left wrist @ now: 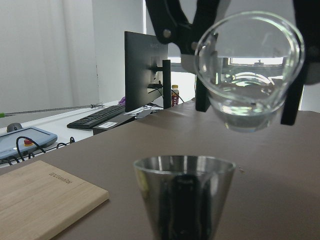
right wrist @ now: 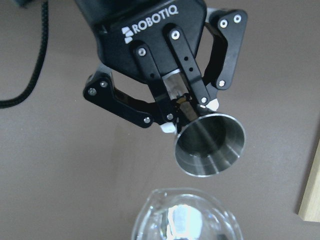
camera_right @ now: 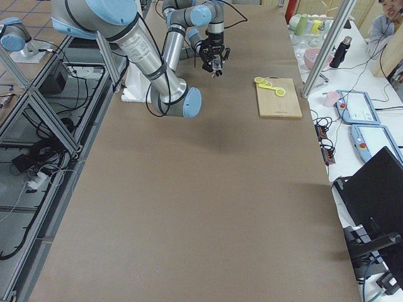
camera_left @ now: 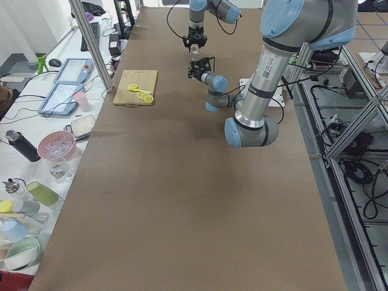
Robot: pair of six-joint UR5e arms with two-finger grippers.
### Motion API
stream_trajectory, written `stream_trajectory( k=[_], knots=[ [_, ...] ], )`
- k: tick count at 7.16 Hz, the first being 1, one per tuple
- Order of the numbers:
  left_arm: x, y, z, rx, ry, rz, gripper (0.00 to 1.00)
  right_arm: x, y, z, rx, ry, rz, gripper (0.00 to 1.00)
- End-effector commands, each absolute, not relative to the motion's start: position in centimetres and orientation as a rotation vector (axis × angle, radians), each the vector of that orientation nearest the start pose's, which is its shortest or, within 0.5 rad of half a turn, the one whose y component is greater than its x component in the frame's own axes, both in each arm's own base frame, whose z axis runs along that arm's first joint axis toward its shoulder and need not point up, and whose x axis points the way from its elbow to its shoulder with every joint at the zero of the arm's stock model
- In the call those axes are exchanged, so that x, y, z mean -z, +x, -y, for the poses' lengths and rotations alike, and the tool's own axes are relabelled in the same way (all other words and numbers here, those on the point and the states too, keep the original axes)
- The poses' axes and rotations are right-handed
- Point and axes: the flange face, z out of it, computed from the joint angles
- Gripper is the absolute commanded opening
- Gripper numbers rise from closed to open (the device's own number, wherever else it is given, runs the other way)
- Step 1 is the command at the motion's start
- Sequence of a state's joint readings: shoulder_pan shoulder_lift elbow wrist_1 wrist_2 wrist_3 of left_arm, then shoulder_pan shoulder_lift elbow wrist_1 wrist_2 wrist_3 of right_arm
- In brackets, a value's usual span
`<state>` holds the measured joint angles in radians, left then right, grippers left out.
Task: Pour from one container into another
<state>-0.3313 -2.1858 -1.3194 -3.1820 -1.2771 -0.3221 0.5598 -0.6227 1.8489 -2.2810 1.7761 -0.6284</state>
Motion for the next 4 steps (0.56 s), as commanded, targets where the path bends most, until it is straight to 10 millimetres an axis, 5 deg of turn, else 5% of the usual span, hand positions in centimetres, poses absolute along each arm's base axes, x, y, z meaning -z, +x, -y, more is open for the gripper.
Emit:
stream_trajectory(
  k=[1, 4],
  knots=[
    [-24.19, 57.12, 36.8, -0.312, 1.528, -1.244, 0.0, -7.82, -46.48, 41.83, 1.669, 0.49, 0.281, 0.0],
    [-24.2, 57.02, 36.75, -0.311, 1.53, -1.248, 0.0, -7.43, -47.04, 42.07, 1.683, 0.473, 0.253, 0.0]
  ],
)
